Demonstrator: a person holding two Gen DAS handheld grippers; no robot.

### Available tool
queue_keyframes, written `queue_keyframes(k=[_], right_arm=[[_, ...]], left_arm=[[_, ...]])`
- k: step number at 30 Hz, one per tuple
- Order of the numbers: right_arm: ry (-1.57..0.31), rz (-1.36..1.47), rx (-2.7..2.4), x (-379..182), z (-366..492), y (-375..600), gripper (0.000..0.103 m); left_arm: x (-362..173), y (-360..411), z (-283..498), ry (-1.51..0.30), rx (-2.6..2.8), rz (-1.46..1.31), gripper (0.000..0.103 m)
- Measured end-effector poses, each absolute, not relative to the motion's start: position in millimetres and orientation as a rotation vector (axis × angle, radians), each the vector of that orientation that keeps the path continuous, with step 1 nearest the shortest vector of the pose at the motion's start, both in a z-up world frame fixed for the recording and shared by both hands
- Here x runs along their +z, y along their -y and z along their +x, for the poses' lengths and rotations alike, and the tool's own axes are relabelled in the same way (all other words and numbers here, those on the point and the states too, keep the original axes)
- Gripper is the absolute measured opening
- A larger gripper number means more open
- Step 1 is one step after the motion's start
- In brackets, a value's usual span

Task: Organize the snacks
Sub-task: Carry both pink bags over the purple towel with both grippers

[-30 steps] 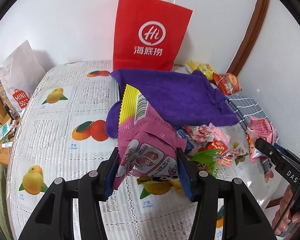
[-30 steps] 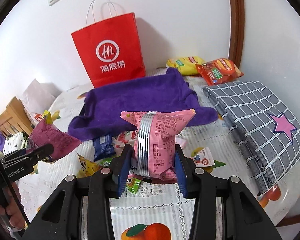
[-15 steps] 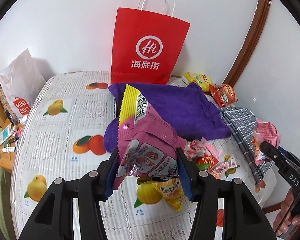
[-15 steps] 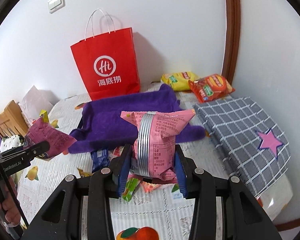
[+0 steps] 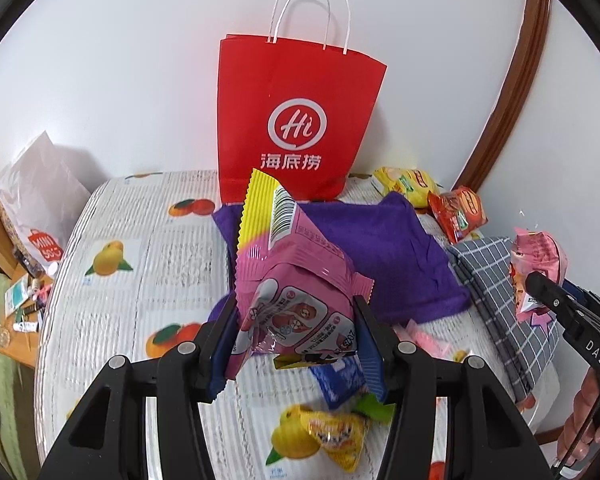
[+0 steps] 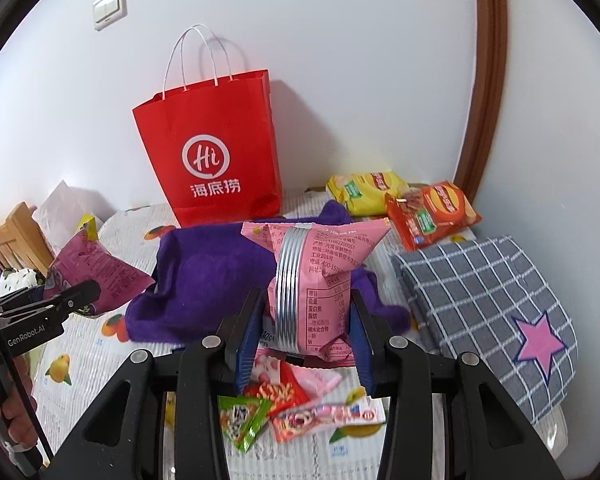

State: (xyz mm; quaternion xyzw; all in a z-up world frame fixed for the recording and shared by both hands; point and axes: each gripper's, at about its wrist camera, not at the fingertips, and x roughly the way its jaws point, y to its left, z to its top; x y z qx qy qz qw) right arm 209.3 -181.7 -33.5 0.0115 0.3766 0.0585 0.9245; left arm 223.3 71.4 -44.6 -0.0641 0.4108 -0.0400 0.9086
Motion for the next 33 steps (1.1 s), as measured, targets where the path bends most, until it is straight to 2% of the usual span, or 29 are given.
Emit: queue_keyframes(k=[14, 33], right_arm=[[-0.796, 0.008, 0.165, -45, 284, 168, 0.041], [-0.911, -0.013, 0.166, -102, 368, 163, 0.041]], left_arm=[[-44, -68, 286, -0.855, -0.035, -0.113, 0.051], [-96, -56, 357, -0.954, -0.001, -0.106, 0.051]])
